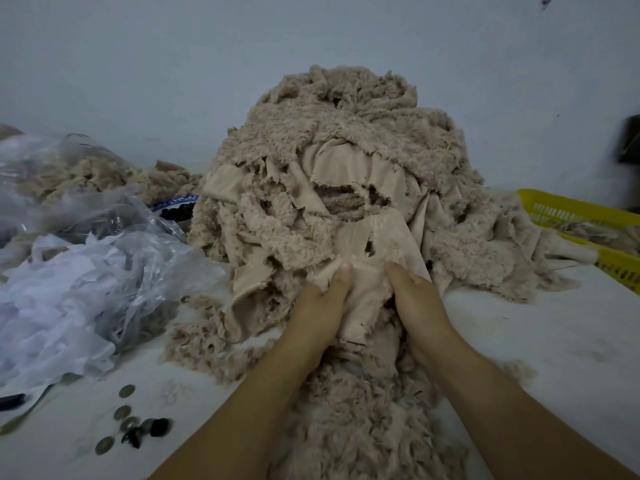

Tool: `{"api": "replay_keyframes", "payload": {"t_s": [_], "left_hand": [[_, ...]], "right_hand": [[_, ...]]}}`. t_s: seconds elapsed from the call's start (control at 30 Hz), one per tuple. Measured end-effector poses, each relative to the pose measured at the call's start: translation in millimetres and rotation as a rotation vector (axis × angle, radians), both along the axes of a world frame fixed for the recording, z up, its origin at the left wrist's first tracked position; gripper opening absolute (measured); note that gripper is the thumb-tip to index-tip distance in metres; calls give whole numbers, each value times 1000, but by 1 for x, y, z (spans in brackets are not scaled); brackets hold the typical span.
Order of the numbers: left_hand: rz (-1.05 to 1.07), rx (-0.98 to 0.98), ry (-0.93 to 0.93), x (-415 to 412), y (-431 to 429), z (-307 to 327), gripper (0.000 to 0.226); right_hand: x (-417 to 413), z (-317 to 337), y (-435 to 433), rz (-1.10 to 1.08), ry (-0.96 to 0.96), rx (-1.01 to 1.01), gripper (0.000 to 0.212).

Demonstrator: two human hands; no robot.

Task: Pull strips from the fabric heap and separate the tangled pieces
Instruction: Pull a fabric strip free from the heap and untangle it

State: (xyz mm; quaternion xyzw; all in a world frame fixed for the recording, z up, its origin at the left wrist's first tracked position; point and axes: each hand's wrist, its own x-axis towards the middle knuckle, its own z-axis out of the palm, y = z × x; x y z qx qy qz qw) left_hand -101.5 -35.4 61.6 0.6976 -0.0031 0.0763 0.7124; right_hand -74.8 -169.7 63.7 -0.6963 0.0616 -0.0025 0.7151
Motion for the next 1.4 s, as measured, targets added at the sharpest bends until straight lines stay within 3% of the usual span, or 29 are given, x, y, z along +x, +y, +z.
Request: {"api": "replay_keyframes", "payload": {"t_s": [0.13, 0.3, 0.53, 0.8, 1.0, 1.2, 1.33, 1.4], "left_hand": [[78, -99, 37, 1, 3, 3, 46], [41, -13, -28, 2, -1, 2, 16], [-36, 102, -158, -3, -4, 3, 13], [-213, 370, -232, -13, -7, 11, 17], [-266, 396, -245, -14, -9, 14, 20], [-320, 440, -228, -16, -9, 16, 46], [-286, 371, -264, -21, -10, 22, 24], [-211, 308, -267, -21, -9, 27, 25]], "right_hand": [[0, -1, 3, 27, -32, -87, 37], [-4, 0, 6, 145, -126, -4, 15], [2, 7, 2, -12, 109, 314, 43], [3, 11, -5, -56, 309, 380, 28], [9, 16, -15, -104, 300, 493, 22], [9, 22, -19, -132, 292, 530, 29], [17, 16, -28, -140, 248, 480, 35], [24, 14, -37, -240, 210, 569, 37]]}}
